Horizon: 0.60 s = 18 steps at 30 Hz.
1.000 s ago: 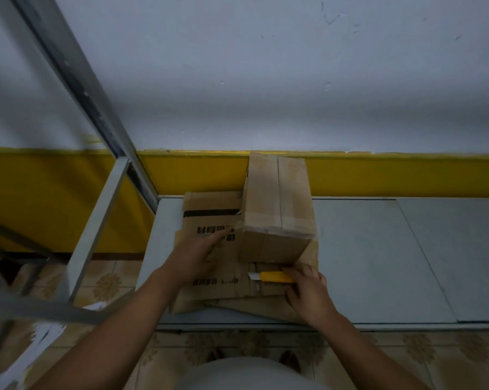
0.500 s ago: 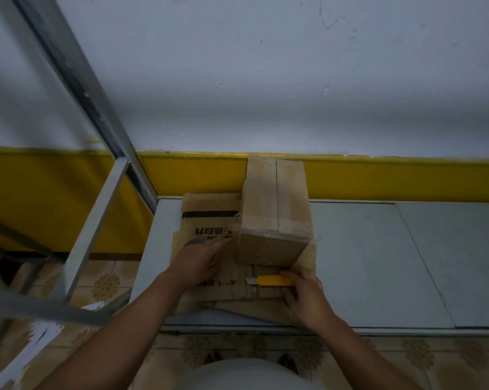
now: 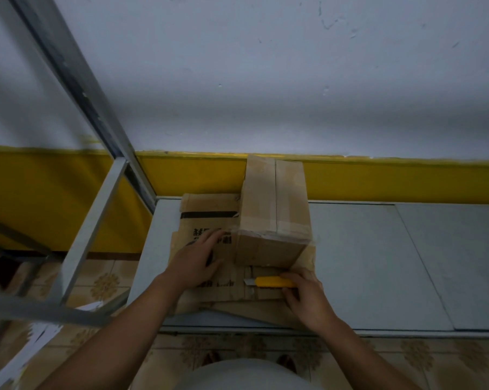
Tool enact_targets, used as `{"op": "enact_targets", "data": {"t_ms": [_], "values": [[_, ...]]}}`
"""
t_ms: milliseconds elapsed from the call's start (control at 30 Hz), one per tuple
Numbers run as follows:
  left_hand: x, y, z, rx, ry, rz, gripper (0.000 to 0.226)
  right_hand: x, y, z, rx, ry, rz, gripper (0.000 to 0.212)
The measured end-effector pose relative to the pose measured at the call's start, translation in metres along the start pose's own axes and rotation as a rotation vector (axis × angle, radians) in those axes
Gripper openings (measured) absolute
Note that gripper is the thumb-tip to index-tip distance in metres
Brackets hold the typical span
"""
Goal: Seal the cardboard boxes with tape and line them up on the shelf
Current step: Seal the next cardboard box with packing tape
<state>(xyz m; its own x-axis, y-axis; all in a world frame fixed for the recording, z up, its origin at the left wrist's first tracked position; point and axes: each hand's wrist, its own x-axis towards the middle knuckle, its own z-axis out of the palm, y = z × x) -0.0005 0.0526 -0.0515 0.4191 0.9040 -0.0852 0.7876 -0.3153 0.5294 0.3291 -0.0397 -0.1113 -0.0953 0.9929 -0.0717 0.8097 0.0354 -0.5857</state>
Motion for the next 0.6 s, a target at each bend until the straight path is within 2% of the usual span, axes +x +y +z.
{"op": "enact_targets", "data": {"t_ms": [400, 600], "values": [[0.0049, -0.0030, 0.0011, -0.008, -0.013, -0.023, 0.079, 0.0031, -0.0031, -0.0019, -0.013, -0.018, 0.021, 0.037], [0.0076, -0.0094, 0.0014, 0.104, -0.022, -0.099, 0.100, 0.0034, -0.0039, -0.0016, -0.008, -0.021, 0.032, 0.037]]}}
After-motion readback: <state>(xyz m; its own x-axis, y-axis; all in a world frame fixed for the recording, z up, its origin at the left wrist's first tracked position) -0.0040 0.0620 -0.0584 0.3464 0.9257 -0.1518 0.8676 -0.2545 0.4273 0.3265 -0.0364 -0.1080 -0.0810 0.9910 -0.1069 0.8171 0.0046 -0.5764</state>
